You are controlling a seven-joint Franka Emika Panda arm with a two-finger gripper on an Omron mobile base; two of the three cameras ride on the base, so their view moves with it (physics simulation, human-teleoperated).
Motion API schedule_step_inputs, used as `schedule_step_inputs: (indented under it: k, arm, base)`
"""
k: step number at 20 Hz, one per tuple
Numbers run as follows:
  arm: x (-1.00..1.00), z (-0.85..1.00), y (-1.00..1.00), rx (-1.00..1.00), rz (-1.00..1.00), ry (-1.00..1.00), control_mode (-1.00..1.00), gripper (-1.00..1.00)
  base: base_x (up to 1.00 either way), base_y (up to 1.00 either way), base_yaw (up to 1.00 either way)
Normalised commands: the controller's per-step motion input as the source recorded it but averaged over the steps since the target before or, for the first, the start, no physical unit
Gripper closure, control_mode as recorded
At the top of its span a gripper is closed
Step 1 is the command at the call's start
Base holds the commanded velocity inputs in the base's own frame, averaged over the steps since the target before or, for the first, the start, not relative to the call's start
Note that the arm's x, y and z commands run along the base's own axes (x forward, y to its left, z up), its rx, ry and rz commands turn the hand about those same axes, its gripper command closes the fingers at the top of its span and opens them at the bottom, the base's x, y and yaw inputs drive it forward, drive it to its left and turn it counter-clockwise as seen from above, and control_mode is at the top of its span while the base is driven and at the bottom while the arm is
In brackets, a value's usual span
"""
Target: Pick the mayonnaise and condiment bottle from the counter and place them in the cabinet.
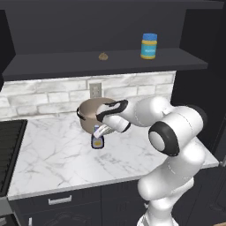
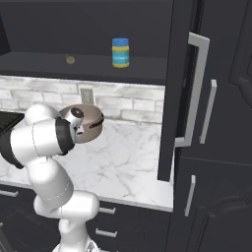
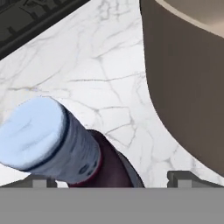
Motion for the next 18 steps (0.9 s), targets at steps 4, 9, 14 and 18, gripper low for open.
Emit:
schedule_step_inputs:
  k: [4, 9, 14, 18]
  arm:
    - [0.00, -0.30, 0.37, 0.00, 0.09, 0.00, -1.00, -1.00]
    - [0.00, -0.29, 0.25, 0.00, 0.09, 0.00, -1.00, 1.00]
    - [-0.15, -0.04, 0.03, 0.00, 0.03, -0.01, -1.00, 1.00]
    - [-0.67, 0.20, 0.00, 0.00, 0.00, -0.09, -1.00, 1.00]
  base:
    - [0.00, 0.00, 0.00]
    - [0.00, 0.00, 0.00]
    - [0.00, 0.00, 0.00]
    - [0.00, 0.00, 0.00]
